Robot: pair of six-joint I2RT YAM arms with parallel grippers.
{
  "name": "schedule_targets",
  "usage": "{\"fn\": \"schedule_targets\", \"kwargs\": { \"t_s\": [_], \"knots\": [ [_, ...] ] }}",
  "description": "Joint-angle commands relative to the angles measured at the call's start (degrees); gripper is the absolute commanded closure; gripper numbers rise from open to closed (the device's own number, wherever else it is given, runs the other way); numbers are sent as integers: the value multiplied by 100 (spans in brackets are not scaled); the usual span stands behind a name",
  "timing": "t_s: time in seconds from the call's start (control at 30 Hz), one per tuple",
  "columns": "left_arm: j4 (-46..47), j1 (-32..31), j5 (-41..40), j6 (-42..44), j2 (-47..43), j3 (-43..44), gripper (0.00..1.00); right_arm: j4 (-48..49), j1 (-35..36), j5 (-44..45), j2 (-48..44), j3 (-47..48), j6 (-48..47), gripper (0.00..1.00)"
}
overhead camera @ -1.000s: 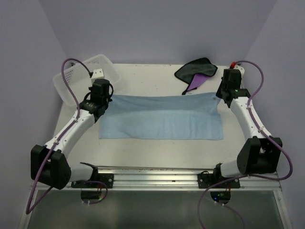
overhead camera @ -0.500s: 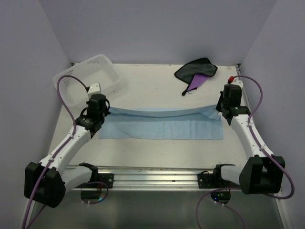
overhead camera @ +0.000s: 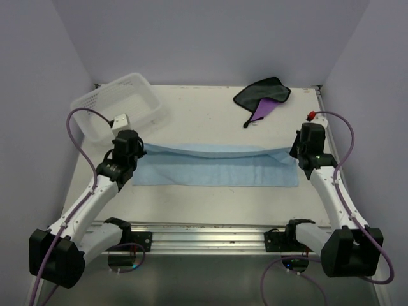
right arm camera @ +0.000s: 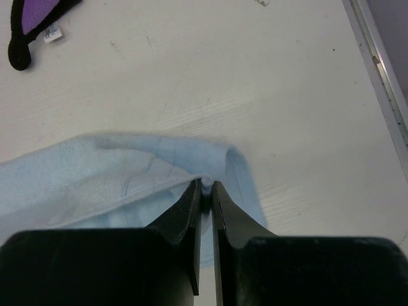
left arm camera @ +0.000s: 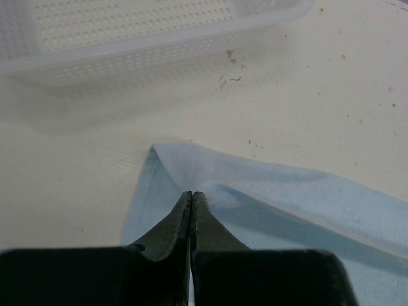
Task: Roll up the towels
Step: Fold the towel
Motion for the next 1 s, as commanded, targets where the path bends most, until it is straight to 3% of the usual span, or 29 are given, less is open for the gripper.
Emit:
{"fn": "schedule_targets", "kwargs": {
  "t_s": [0.0,0.27,0.73,0.97],
  "knots": [
    [-15,43,-124,-389,-85,-59,100,-26,-25,264,-326,-143,145,92],
    [-59,43,-195,-671,-594,-357,100,-237,-25,510,-668,-319,295,95],
    [-341,42,-195,-917,-691,-550,100,-290,-34,379,-1108,-750,453,96],
    [-332,43,-81,-944,-770,-700,100,-317,-25,238,-1143,-855,523,91]
  ]
}}
